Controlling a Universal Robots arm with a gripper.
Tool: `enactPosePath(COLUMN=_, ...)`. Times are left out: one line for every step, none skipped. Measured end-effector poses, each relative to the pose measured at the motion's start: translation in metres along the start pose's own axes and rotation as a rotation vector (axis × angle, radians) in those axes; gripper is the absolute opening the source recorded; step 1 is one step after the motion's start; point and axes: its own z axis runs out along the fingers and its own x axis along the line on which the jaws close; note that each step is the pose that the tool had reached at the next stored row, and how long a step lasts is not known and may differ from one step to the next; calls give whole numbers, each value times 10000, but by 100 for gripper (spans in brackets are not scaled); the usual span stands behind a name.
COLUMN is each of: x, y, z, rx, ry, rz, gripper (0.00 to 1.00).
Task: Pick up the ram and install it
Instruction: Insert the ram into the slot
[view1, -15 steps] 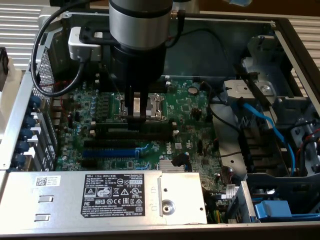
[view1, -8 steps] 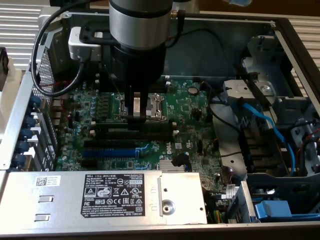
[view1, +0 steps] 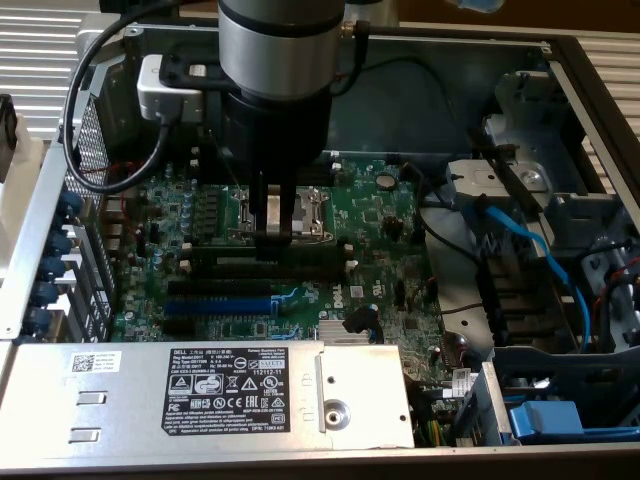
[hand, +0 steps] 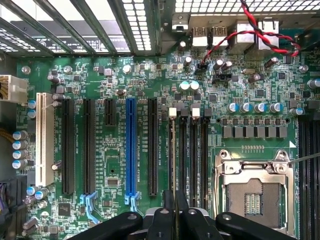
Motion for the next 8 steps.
enactPosePath(x=-1, y=0, z=0, rx=1, ry=20, rz=0, gripper=13)
enactPosePath(x=-2, y=0, z=-1, rx=0, ry=38, rz=0, gripper=13)
enactPosePath(x=-2, y=0, z=-1, rx=0, ry=50, rz=0, gripper=13)
enactPosePath(x=-2, y=0, z=-1, rx=0, ry=56, rz=1, gripper=13)
enactPosePath(x=-3, y=0, z=-1, rx=0, ry=60, rz=1, gripper=13)
enactPosePath(x=-4, y=0, z=-1, rx=0, ry=63, rz=1, gripper=13)
enactPosePath(x=-5, y=0, z=-1, rx=0, ry=65, rz=1, gripper=13)
enactPosePath(x=-6, y=0, z=-1, rx=0, ry=68, rz=1, gripper=13)
